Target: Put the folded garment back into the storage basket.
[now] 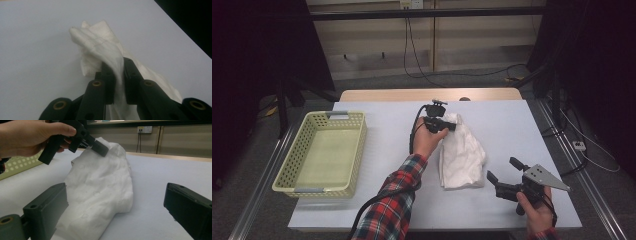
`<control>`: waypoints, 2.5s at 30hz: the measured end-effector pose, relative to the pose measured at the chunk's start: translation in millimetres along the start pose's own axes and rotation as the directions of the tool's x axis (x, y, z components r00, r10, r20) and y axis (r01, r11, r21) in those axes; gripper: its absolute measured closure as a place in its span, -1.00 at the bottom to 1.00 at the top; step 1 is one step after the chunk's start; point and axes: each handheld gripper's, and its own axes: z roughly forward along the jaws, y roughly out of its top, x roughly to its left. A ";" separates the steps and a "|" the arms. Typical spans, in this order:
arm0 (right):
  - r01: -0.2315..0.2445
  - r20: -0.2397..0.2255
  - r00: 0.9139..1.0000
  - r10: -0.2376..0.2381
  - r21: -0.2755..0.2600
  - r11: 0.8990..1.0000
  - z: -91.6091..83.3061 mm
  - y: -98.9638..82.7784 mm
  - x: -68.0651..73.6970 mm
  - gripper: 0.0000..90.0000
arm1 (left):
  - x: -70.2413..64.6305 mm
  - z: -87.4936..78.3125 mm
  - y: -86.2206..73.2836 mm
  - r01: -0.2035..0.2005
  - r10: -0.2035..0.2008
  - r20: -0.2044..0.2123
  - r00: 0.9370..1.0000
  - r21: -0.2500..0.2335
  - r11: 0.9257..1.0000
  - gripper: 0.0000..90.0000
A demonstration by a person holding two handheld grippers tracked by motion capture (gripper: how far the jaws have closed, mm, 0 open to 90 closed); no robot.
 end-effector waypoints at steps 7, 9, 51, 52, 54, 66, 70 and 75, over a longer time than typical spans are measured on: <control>-0.001 -0.002 1.000 0.001 0.001 1.000 -0.2 0.6 0.9 -0.89 | -2.0 -16.8 10.0 0.003 -0.003 0.004 1.000 0.023 1.000 0.82; 0.001 -0.001 1.000 -0.001 -0.001 1.000 -0.2 0.7 0.8 -0.89 | -2.7 -21.8 12.5 0.002 -0.002 0.001 1.000 0.030 1.000 0.82; 0.019 -0.004 1.000 -0.019 -0.003 1.000 2.1 1.5 4.6 -0.89 | -12.4 -131.8 53.6 -0.048 0.051 -0.094 0.994 0.030 0.998 0.83; 0.019 -0.004 1.000 -0.019 -0.003 1.000 2.1 1.5 4.6 -0.89 | -12.4 -131.8 53.6 -0.048 0.051 -0.094 0.994 0.030 0.998 0.83; 0.023 -0.008 1.000 -0.023 0.000 1.000 2.2 1.3 5.1 -0.89 | -12.5 -135.0 54.4 -0.053 0.056 -0.099 0.993 0.032 0.998 0.83; 0.026 -0.007 1.000 -0.026 -0.002 1.000 2.1 1.7 5.5 -0.89 | -10.1 -150.0 57.4 -0.056 0.058 -0.113 0.992 0.024 0.998 0.83; 0.028 -0.008 1.000 -0.028 -0.002 1.000 2.1 1.8 6.3 -0.89 | -8.2 -154.0 58.3 -0.053 0.055 -0.116 0.992 0.023 0.998 0.83; 0.025 -0.008 1.000 -0.025 -0.002 1.000 1.9 1.8 6.0 -0.89 | -6.3 -158.6 58.9 -0.054 0.056 -0.123 0.991 0.023 0.998 0.83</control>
